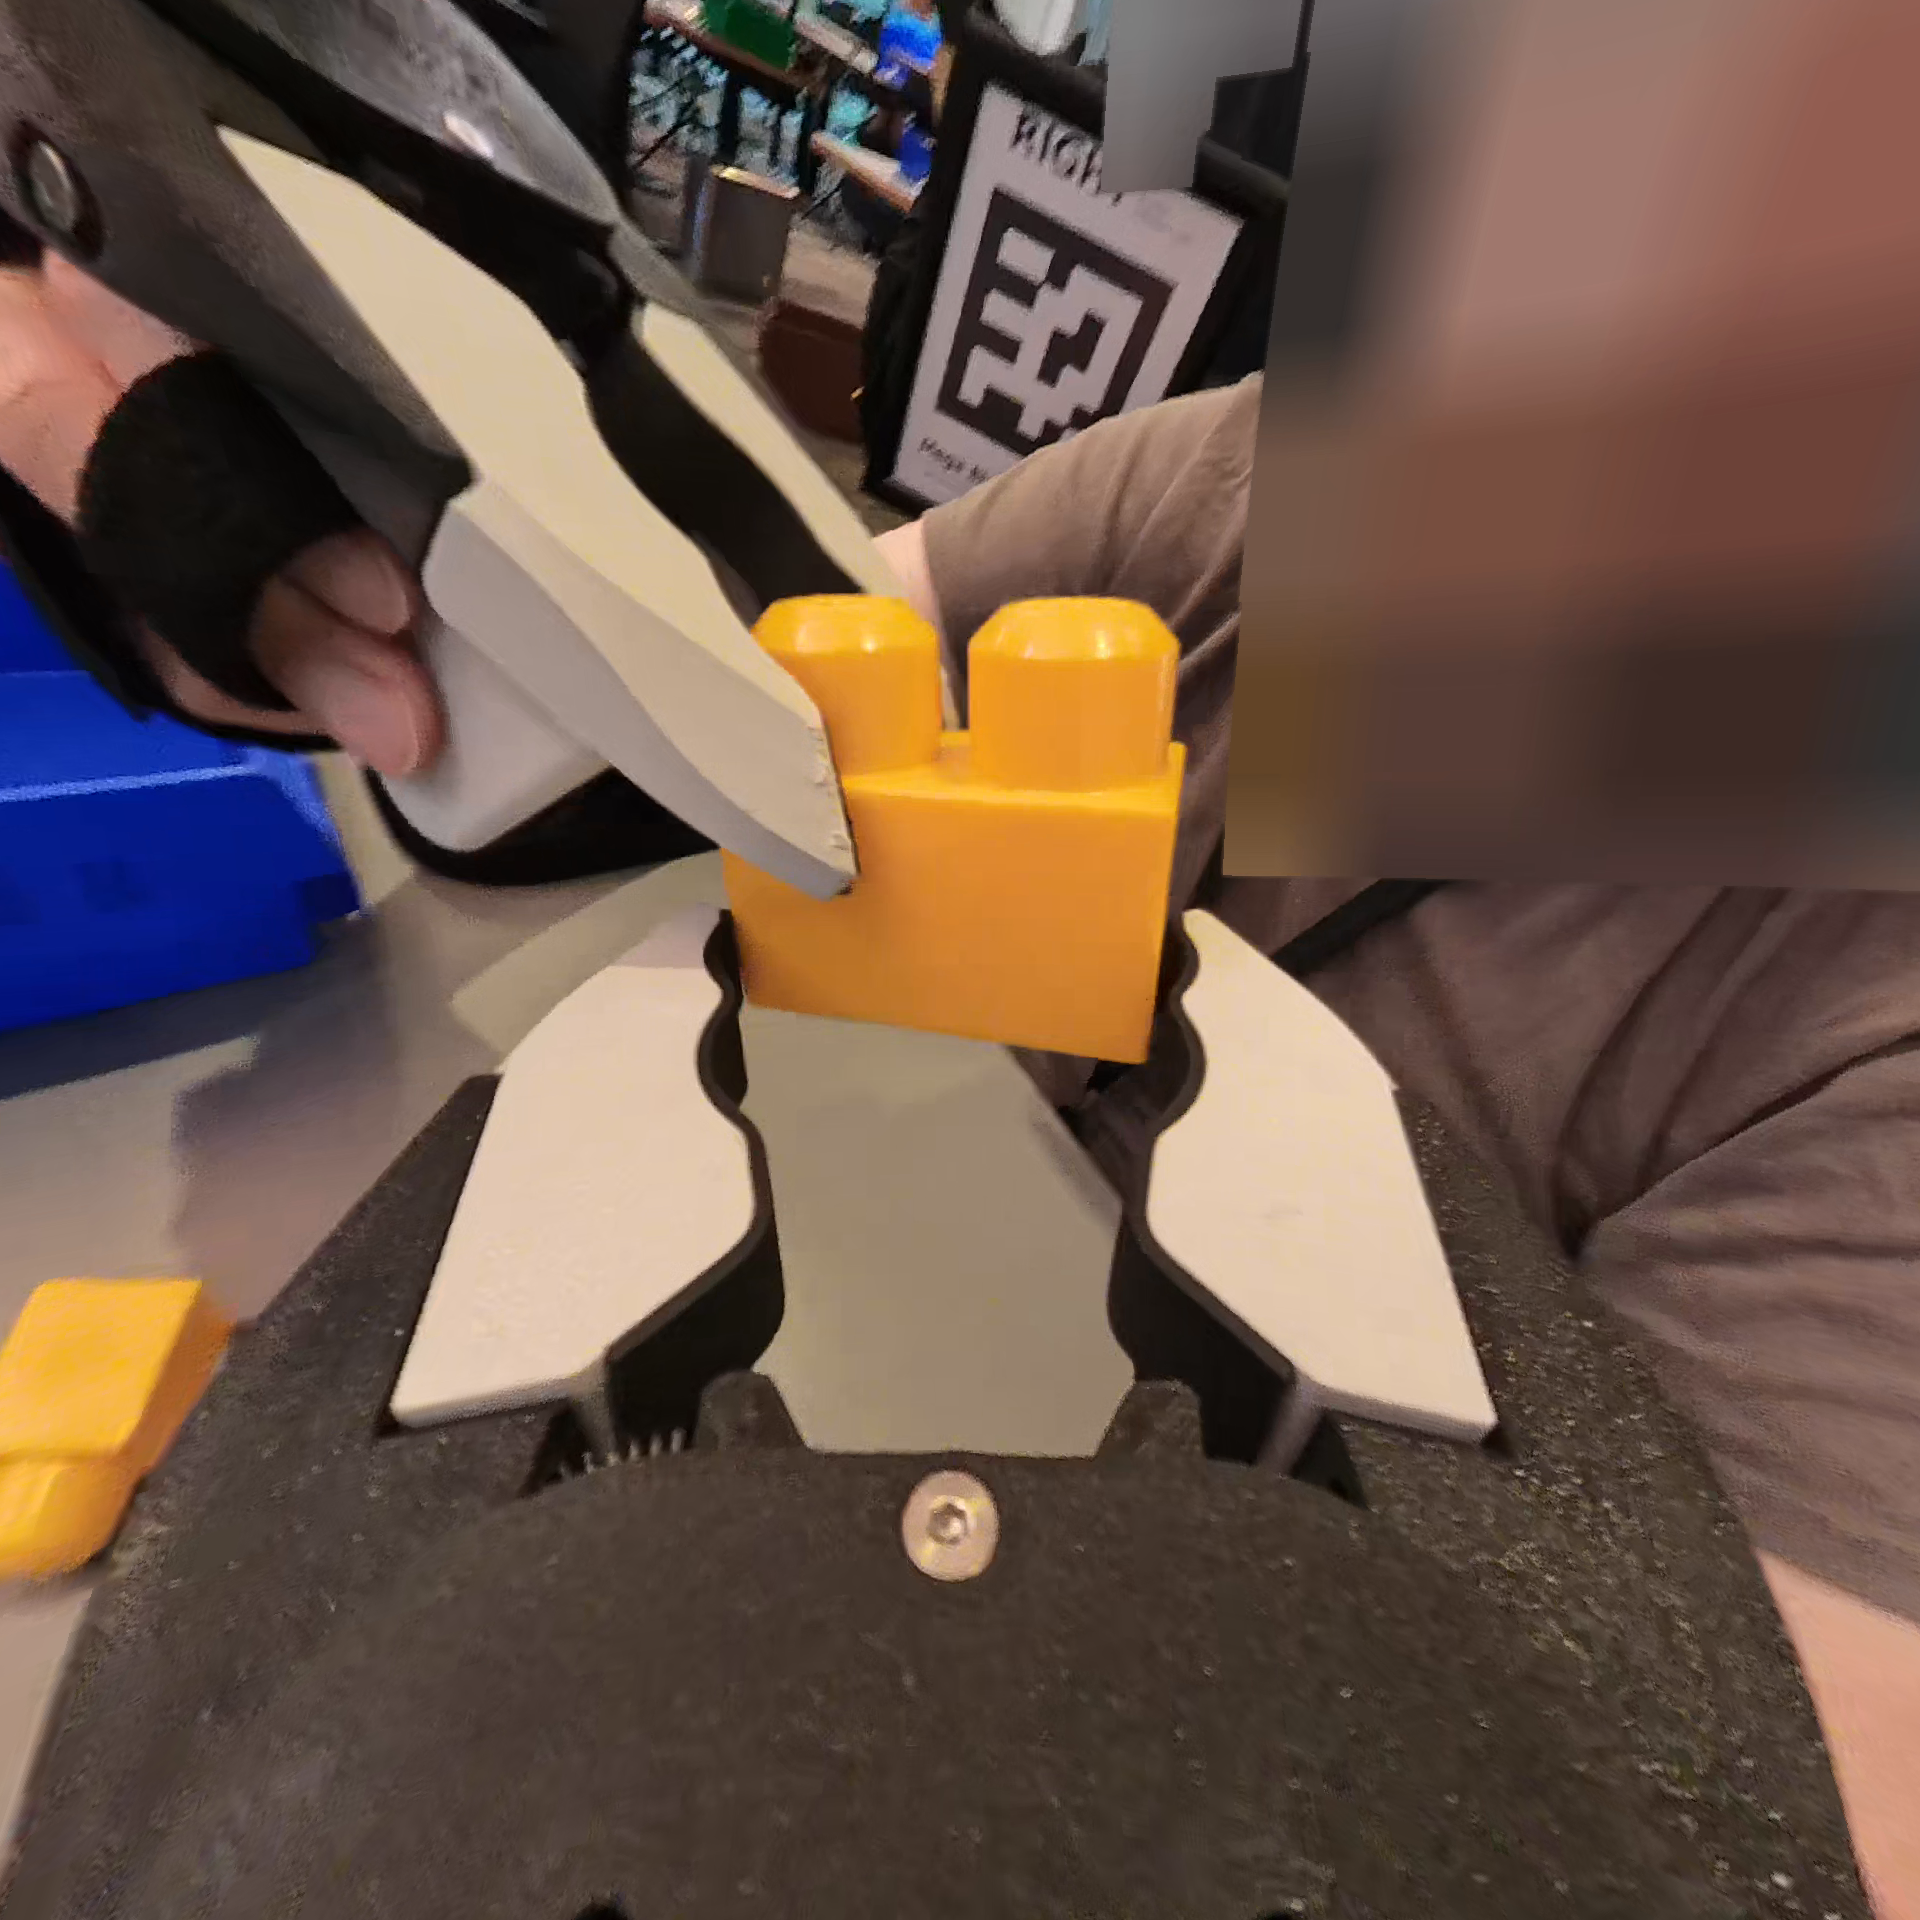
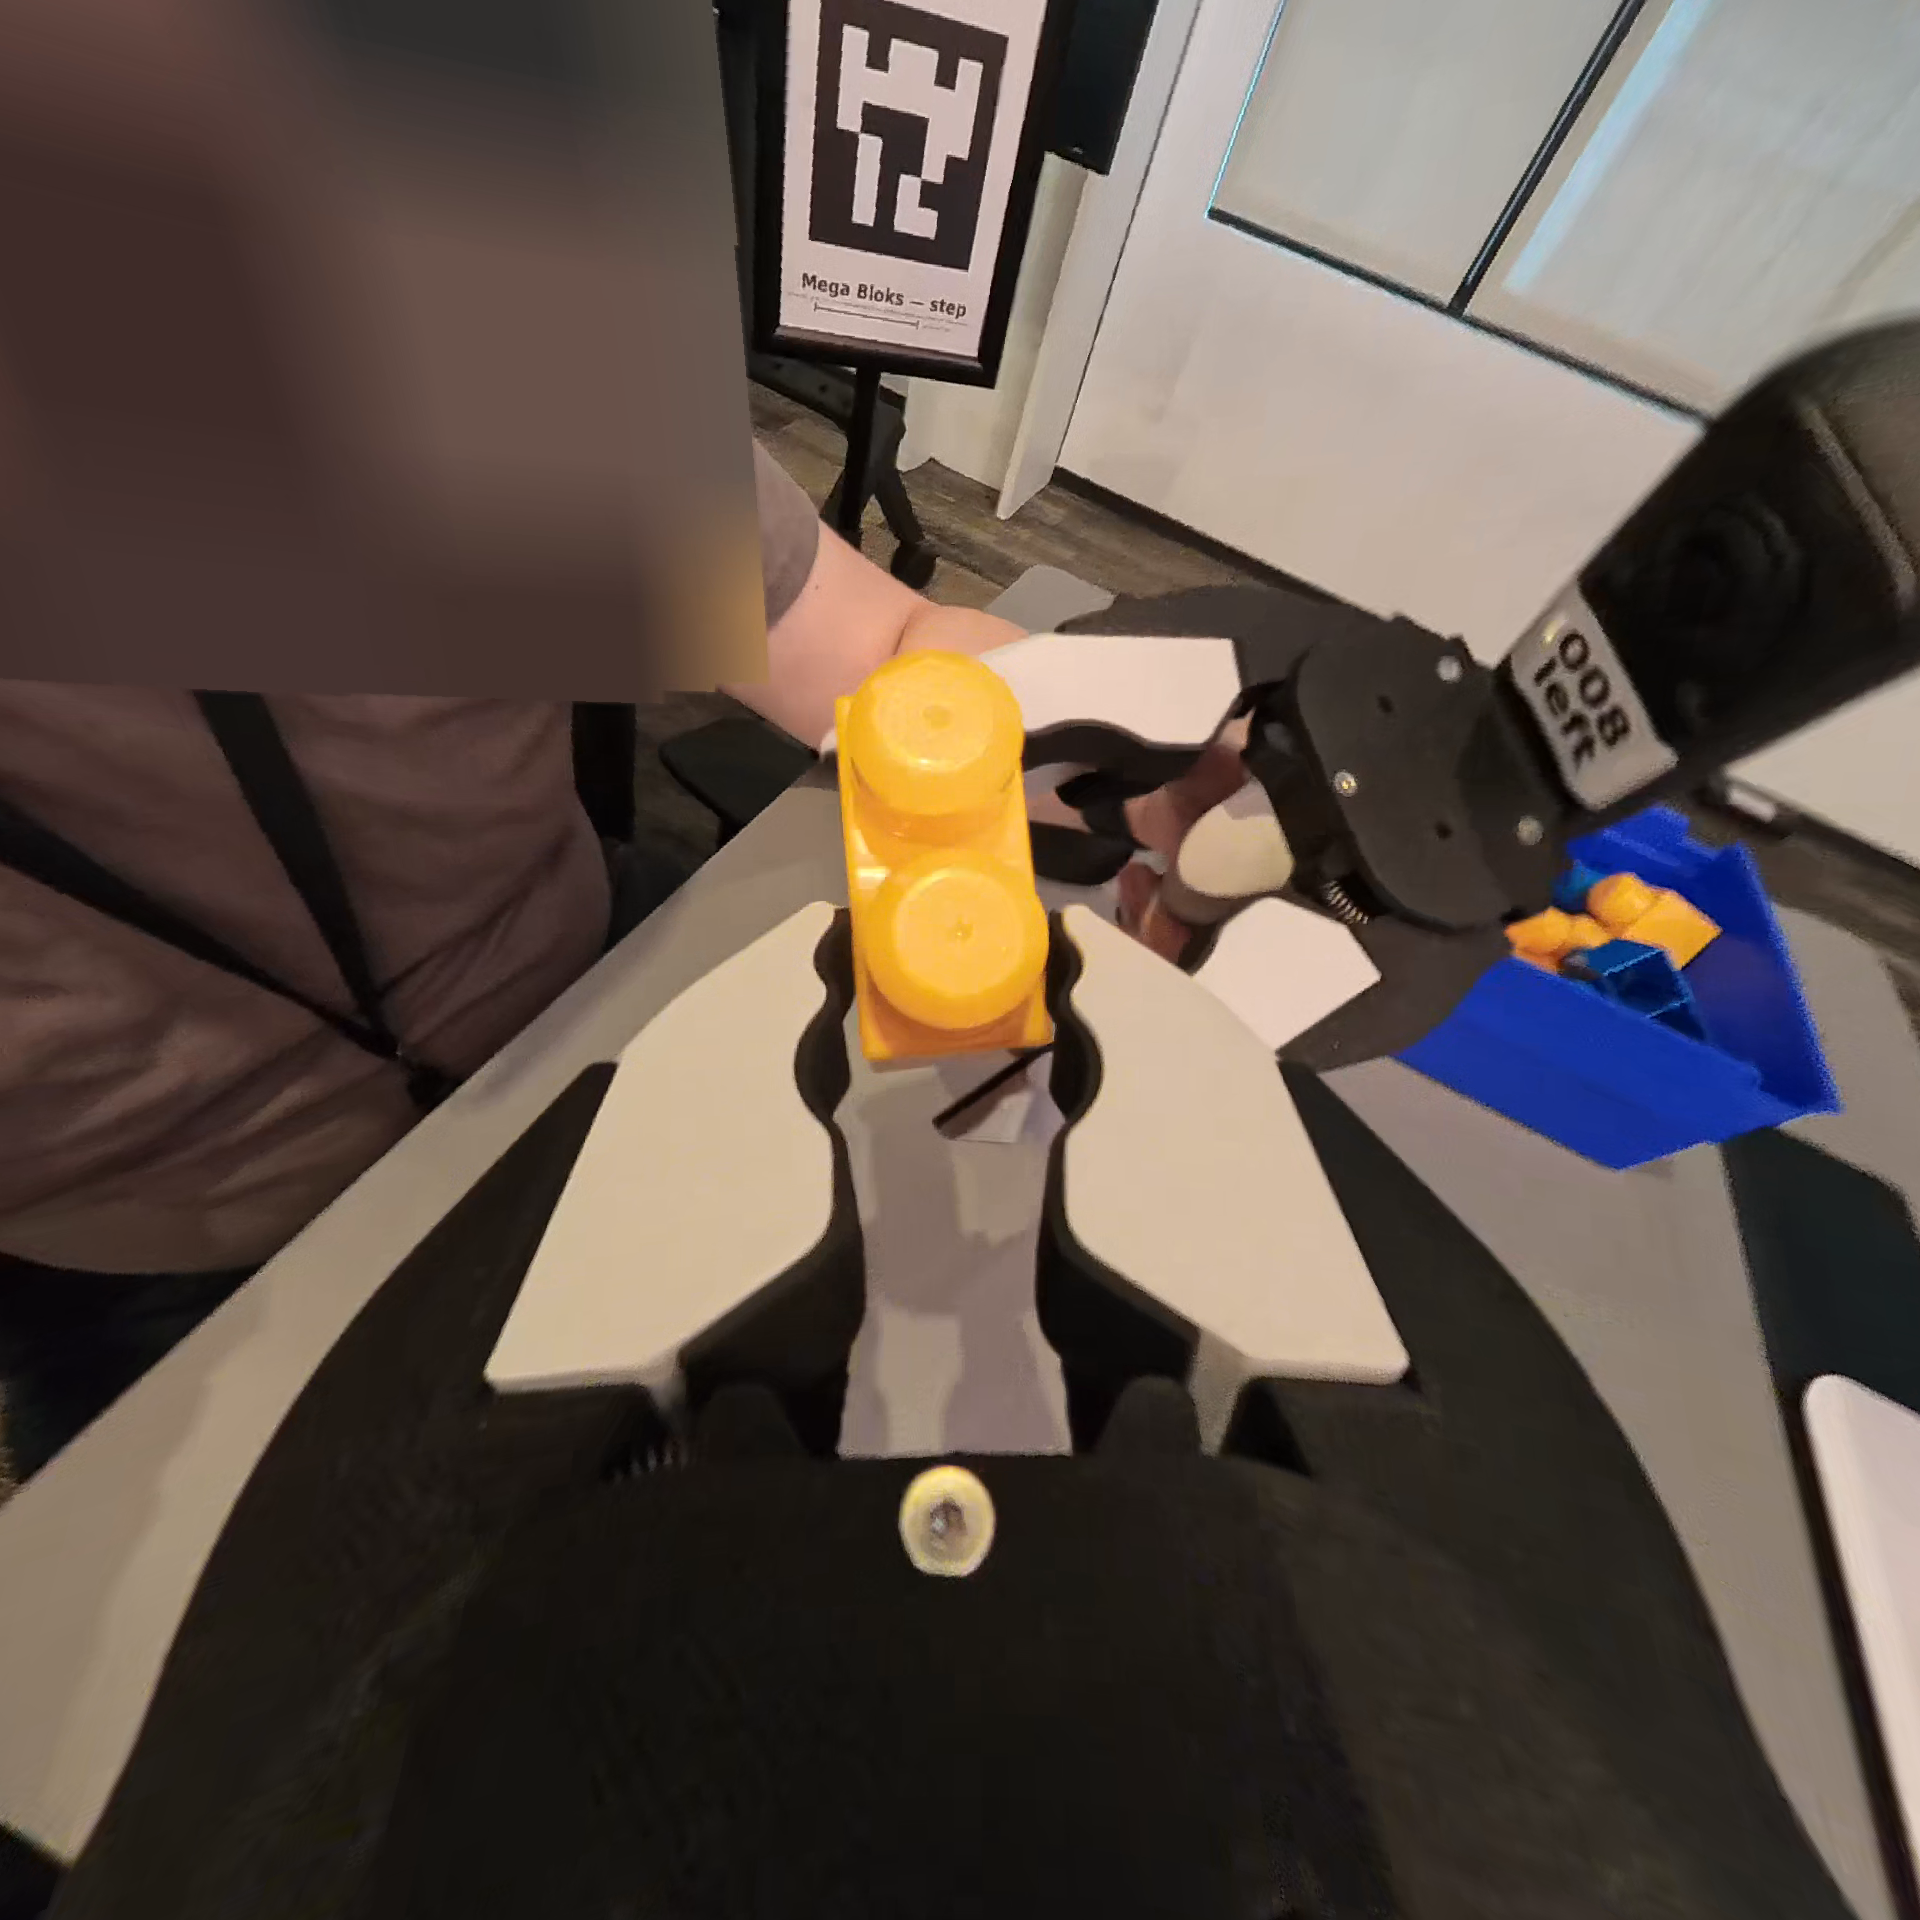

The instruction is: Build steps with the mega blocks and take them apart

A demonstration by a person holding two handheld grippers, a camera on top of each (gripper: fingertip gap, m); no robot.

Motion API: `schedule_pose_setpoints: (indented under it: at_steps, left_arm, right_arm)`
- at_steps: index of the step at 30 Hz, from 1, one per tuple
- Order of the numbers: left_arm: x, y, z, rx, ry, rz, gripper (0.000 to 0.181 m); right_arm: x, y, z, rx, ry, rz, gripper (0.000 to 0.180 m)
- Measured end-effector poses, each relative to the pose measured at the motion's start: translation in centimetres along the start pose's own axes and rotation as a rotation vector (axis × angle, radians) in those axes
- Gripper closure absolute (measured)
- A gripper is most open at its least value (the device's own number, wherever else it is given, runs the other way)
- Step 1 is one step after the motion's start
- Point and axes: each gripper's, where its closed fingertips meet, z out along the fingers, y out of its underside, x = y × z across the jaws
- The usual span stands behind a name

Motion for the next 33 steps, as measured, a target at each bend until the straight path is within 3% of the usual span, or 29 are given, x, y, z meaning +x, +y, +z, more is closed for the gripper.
schedule_pose_setpoints:
  at_steps: [4,10,13,16,19,22,33]
  left_arm:
    - [-1.9,1.2,-1.4,-0.057,-0.182,0.01,0.101]
    - [-5.3,0.4,-4.0,0.0,-0.481,0.058,0.102]
    - [-6.9,-1.4,-6.4,0.087,-0.73,0.227,0.125]
    - [-6.7,-2.9,-8.4,0.217,-0.941,0.415,0.126]
    - [-6.2,-2.8,-8.5,0.221,-1.001,0.538,0.141]
    - [-6.6,-2.2,-7.4,0.176,-0.944,0.421,0.132]
    - [-6.7,-2.0,-6.2,0.175,-0.895,0.349,0.143]
  right_arm:
    - [1.6,0.6,-0.5,-0.031,0.077,0.081,0.144]
    - [4.4,1.2,-2.2,-0.055,0.237,0.176,0.144]
    - [6.2,1.6,-3.9,-0.086,0.373,0.205,0.144]
    - [7.0,1.4,-5.2,-0.057,0.435,0.248,0.144]
    - [7.1,1.5,-5.7,-0.065,0.45,0.25,0.144]
    - [6.9,1.8,-5.3,-0.1,0.44,0.222,0.144]
    - [6.5,2.8,-3.6,-0.201,0.43,0.161,0.144]
